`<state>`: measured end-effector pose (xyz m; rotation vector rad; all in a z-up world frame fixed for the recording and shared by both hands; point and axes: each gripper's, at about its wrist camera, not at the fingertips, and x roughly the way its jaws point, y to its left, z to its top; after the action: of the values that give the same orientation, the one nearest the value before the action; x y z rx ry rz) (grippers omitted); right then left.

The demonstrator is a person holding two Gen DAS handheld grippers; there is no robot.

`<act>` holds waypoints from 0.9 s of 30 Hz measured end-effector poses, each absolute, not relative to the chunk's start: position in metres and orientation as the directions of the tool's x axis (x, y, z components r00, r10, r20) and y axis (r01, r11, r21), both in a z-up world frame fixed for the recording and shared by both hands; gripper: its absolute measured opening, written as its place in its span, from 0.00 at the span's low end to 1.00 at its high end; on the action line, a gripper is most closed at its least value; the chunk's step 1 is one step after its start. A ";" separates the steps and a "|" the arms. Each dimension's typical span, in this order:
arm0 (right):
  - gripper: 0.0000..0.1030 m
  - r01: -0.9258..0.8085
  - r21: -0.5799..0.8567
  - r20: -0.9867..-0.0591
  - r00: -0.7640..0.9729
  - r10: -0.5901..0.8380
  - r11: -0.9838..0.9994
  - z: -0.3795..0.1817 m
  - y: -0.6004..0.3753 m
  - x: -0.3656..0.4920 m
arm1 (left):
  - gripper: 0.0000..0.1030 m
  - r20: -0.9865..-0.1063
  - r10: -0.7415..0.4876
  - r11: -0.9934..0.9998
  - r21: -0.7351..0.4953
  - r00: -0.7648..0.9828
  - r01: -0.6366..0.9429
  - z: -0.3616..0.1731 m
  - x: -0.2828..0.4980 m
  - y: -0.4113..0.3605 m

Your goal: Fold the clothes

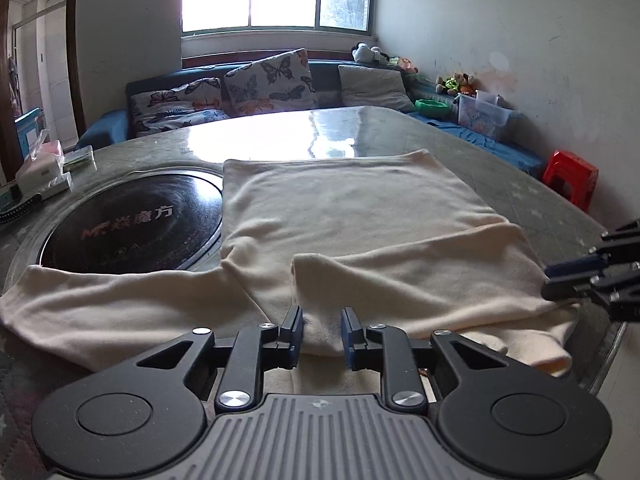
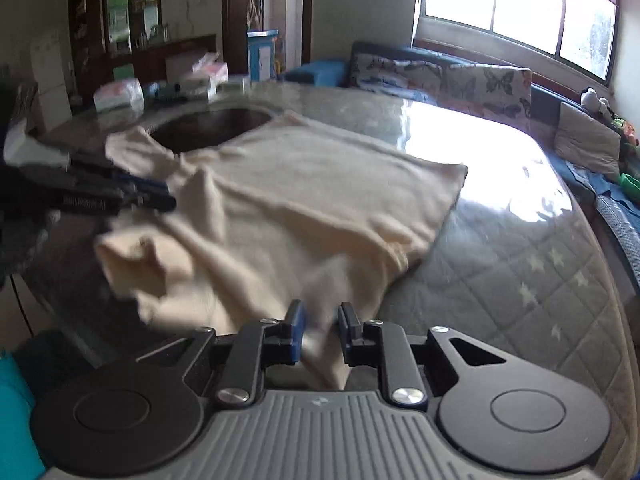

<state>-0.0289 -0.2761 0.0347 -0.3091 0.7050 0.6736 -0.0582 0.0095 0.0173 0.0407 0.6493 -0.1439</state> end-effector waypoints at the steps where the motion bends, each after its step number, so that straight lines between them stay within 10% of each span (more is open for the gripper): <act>1: 0.17 -0.657 -0.031 -0.684 0.563 0.463 0.753 0.035 -0.279 -0.030 | 0.07 -0.602 -0.119 0.989 -0.005 0.790 0.146 0.018 -0.060 0.010; 23: 0.20 -0.738 -0.017 -0.659 0.516 0.547 0.675 0.044 -0.200 0.016 | 0.07 -0.584 -0.033 0.999 -0.043 0.811 0.010 0.034 -0.072 0.051; 27: 0.20 -0.798 -0.031 -0.667 0.465 0.582 0.602 0.038 -0.160 0.014 | 0.23 -0.585 0.055 0.994 -0.044 0.809 -0.099 0.035 -0.076 0.081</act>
<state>0.0142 -0.1604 0.0377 -0.3641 0.6629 0.8700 -0.0755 0.0809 0.0353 -0.0742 0.6226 0.0826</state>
